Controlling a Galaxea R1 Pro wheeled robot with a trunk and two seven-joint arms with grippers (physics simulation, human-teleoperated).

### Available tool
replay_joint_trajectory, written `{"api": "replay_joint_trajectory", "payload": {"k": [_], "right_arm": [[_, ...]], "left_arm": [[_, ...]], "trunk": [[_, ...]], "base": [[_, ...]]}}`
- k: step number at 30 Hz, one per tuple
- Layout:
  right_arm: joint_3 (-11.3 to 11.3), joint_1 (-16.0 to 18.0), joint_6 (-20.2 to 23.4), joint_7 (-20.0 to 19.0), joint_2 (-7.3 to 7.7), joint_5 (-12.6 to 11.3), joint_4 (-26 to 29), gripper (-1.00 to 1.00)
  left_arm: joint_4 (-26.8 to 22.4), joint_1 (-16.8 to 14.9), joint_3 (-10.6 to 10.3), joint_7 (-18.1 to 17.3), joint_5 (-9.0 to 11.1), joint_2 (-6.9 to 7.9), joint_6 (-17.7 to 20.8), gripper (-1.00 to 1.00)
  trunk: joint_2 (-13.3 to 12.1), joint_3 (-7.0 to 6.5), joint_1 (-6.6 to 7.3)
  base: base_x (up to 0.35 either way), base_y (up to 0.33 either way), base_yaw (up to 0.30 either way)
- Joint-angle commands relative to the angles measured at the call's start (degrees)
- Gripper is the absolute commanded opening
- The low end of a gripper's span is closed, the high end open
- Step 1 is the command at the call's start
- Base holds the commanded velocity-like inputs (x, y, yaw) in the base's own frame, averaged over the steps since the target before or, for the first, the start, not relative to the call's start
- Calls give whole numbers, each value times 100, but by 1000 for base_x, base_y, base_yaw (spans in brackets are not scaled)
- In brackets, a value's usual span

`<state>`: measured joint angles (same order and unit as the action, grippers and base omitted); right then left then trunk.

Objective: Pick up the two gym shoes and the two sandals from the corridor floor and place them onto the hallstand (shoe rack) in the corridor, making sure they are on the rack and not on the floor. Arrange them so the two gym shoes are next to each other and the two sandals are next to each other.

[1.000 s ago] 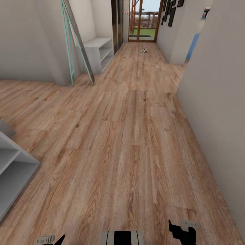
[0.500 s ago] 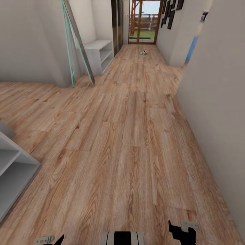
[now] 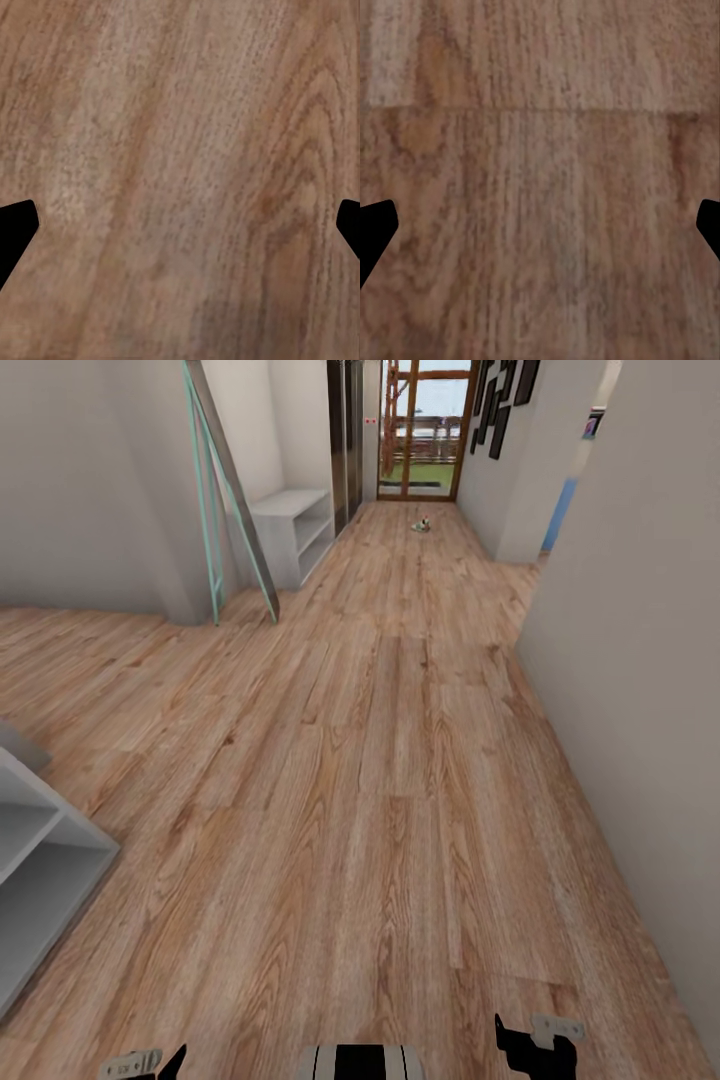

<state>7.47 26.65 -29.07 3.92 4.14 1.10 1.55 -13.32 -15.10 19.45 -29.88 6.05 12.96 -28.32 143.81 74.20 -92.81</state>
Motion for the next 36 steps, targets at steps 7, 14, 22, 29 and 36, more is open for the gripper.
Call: {"api": "replay_joint_trajectory", "payload": {"k": [7, 14, 22, 29, 36], "right_arm": [[27, -2, -20, 3, 1, 13, -6, 100], [27, -2, -20, 3, 0, 13, -6, 100], [26, -2, -20, 3, 0, 26, -6, 100], [27, -2, -20, 3, -1, 255, -6, 100], [27, -2, -20, 3, -1, 325, -6, 100]], "left_arm": [[13, 5, 6, 280, 35, -94, -250, 100], [13, 7, -2, 274, 13, -140, -253, 100], [13, 7, -3, 273, 11, -144, -253, 100], [13, 7, -3, 273, 11, -144, -253, 100], [13, 7, -9, 273, 11, -145, -253, 100]], "trunk": [[1, -59, 1], [1, -121, 1], [1, -192, 1], [1, -255, 1], [1, -317, 1]], "base": [[0, 0, -82], [0, 0, -120], [0, 0, -122], [0, 0, -114], [0, 0, -105]]}}
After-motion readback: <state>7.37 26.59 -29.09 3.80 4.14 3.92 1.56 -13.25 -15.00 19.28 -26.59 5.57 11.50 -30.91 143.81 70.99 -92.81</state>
